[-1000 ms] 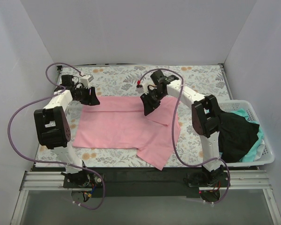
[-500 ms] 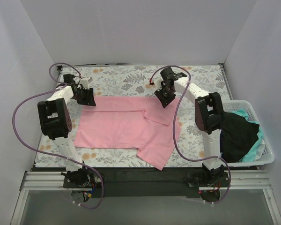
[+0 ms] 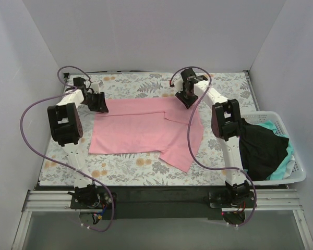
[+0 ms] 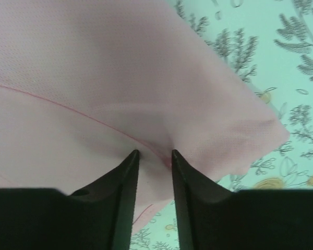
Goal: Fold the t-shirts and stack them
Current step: Fold the tshirt
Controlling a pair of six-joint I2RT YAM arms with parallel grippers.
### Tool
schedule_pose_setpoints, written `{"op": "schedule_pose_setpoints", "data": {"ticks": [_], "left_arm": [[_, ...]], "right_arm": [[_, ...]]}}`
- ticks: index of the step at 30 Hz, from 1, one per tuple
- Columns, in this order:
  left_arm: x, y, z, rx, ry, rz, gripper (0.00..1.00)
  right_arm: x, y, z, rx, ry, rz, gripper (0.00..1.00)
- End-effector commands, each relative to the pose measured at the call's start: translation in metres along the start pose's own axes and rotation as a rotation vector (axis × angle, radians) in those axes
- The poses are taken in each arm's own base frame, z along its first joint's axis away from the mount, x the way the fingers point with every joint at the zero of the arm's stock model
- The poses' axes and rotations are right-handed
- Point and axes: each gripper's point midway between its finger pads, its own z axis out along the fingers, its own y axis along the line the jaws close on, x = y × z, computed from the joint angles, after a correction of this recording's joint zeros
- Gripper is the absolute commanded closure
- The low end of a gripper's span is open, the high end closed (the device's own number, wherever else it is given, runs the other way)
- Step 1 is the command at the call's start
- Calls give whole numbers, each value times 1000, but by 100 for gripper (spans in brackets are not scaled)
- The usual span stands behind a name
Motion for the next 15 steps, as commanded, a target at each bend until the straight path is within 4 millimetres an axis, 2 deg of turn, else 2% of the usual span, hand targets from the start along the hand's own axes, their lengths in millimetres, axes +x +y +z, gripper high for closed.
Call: {"op": "schedule_pose_setpoints", "data": {"ticks": [1,3,4,5,6,7,8,9,10,11,12,13,14,15], "left_arm": [[-3,-4,5,50,13,-25,62],[-25,-27,-19,111,-59,16,58],[-30,-33,-30,127,-83,39,57],[-34,-40,-41,143,-107,55,54],[-46,-55,-67,172,-167,90,52],[-47,-53,-80,173,-193,96,50],[-39,-56,-90,192,-188,91,45],[-40,-68,-110,222,-218,123,43],[-35,-64,-122,226,-225,129,32],[-17,-66,-126,239,-195,172,20],[-13,-69,-139,227,-205,196,16],[-4,-65,-145,222,-206,200,16],[15,-68,-144,240,-177,221,16],[25,-69,-147,241,-168,232,15]], "right_arm": [[-7,-31,-5,63,-27,-50,58],[-21,-32,-26,61,-83,-76,52],[-28,-29,-53,47,-133,-100,44],[-33,-21,-68,16,-174,-115,40],[-35,-13,-83,1,-201,-130,33],[-38,-7,-117,3,-251,-161,25],[-23,11,-119,-57,-242,-175,23],[-15,24,-127,-88,-243,-192,21],[-12,32,-154,-88,-280,-217,21],[14,53,-149,-154,-230,-230,21],[24,67,-154,-189,-219,-249,22],[31,79,-168,-215,-235,-270,24],[60,102,-158,-274,-163,-282,25],[71,111,-158,-291,-145,-295,27]]}}
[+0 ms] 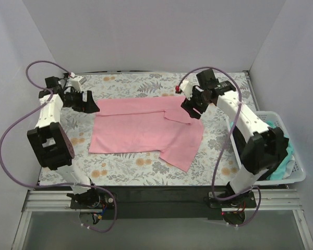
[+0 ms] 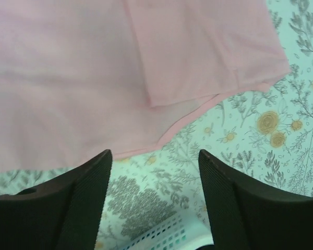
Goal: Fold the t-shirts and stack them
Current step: Fold the tshirt
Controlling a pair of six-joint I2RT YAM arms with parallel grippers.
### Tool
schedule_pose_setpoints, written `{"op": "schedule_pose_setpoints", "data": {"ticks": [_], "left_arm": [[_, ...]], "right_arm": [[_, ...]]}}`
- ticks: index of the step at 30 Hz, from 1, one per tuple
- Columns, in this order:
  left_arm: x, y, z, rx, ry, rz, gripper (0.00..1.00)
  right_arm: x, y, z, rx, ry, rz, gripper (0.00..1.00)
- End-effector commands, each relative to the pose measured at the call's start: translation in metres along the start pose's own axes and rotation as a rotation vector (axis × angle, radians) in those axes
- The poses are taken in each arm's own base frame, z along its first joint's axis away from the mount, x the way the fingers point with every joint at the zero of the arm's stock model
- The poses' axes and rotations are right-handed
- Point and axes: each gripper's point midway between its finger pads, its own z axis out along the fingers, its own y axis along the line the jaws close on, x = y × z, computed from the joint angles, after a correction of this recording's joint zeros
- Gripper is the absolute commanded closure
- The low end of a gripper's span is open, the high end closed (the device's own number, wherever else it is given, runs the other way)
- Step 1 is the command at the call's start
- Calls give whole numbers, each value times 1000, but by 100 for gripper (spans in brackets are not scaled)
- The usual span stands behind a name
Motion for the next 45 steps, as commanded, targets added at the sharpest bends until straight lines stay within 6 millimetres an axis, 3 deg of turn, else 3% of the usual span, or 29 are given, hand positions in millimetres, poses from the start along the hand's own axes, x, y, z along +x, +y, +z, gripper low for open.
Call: {"op": "schedule_pose_setpoints", "data": {"ticks": [1,2,3,6,7,12,23,27,30,33,34,36,37,42,45], "left_arm": [[28,-31,-31,68,22,123,14],[39,-35,-32,73,44,130,14],[54,-39,-31,86,64,162,14],[66,-49,-36,84,65,228,18],[75,-54,-35,102,70,227,19],[89,-68,-37,137,54,290,25],[96,-57,-33,98,63,380,23],[96,-52,-31,96,75,401,22],[109,-46,-32,104,135,516,25],[135,-43,-38,118,225,631,32],[151,-43,-37,140,260,695,34],[165,-32,-38,96,315,771,41],[181,-30,-36,108,349,806,43],[205,-13,-33,87,431,926,46],[202,-8,-28,70,416,975,46]], "right_arm": [[40,75,-3,-210,74,-62,31],[45,90,-1,-235,87,-87,33],[66,109,5,-276,140,-84,34],[82,135,13,-292,174,-137,40],[96,143,18,-299,200,-144,42],[116,162,32,-309,245,-174,50],[118,169,48,-301,250,-217,49],[132,173,62,-296,278,-241,50],[139,173,68,-283,293,-250,57],[146,173,68,-275,308,-246,72],[146,173,67,-272,309,-240,81],[144,173,65,-268,302,-238,92],[143,172,65,-262,300,-232,99],[141,173,62,-268,300,-229,99],[138,172,59,-272,297,-229,99]]}}
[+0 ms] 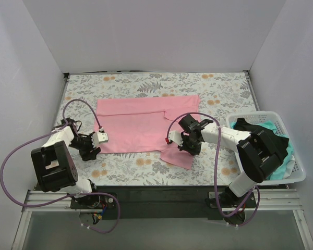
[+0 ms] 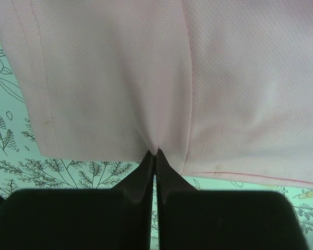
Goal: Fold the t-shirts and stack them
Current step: Fold the tshirt
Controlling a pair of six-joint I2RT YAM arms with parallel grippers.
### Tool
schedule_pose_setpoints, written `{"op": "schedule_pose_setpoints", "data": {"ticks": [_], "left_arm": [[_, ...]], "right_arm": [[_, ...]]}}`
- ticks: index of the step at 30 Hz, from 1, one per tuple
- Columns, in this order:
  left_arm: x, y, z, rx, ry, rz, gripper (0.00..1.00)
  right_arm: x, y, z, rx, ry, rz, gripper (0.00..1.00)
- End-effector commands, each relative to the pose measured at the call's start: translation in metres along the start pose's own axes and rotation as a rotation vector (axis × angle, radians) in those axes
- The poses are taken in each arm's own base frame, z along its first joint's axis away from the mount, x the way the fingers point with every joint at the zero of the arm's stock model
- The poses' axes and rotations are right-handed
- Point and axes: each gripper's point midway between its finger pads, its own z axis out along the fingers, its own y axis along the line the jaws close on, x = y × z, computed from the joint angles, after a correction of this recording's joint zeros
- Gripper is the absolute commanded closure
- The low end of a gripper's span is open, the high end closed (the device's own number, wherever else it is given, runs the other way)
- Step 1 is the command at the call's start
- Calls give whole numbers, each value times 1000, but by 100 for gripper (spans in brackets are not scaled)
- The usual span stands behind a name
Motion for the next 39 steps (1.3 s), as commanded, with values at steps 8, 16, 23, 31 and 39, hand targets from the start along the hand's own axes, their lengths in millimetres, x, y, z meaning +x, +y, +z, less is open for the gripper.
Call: {"op": "schedule_pose_setpoints", "data": {"ticks": [8,16,23,31,39], "left_arm": [[-2,31,-13,-125,42,240,45],[-4,34,-11,-103,25,239,47],[12,26,6,-80,57,239,58],[3,12,-5,-93,41,240,100],[-34,38,-42,-134,-79,165,100]], "right_arm": [[1,6,-4,-27,7,4,99],[2,6,-4,-30,18,1,99],[3,7,-5,-35,20,6,99],[8,22,-26,-39,-23,12,99],[-2,12,-57,14,-81,-38,99]]}}
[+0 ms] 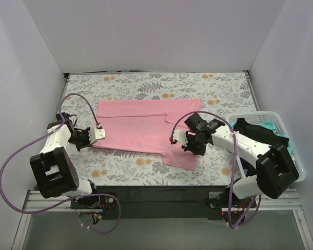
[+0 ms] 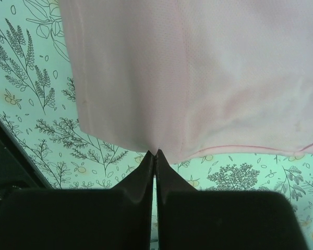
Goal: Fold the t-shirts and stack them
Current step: Fold the tshirt
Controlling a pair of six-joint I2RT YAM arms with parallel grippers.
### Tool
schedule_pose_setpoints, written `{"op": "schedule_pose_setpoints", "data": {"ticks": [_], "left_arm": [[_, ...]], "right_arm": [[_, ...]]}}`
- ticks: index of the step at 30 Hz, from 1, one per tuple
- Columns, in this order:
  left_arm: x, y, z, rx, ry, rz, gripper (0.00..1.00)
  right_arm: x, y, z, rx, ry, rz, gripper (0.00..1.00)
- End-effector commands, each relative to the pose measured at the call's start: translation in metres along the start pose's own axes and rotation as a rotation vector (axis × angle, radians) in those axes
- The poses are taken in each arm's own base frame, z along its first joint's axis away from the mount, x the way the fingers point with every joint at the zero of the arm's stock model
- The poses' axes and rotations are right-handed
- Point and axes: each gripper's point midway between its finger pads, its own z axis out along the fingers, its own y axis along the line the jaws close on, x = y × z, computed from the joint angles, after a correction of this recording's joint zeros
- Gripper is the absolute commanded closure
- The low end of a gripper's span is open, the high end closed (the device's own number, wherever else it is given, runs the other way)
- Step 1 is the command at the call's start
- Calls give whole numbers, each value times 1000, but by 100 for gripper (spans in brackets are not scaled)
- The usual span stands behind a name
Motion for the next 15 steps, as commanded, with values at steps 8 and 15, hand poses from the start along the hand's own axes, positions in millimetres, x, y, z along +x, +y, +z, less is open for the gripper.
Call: {"op": "schedule_pose_setpoints", "data": {"ticks": [8,15], "left_arm": [[-32,61,-24,-87,-142,-137,100],[-34,104,-20,-115,-170,-239,100]], "right_arm": [[-25,-58,-35,27,-57,-9,99],[-40,-95,-34,21,-33,-42,99]]}}
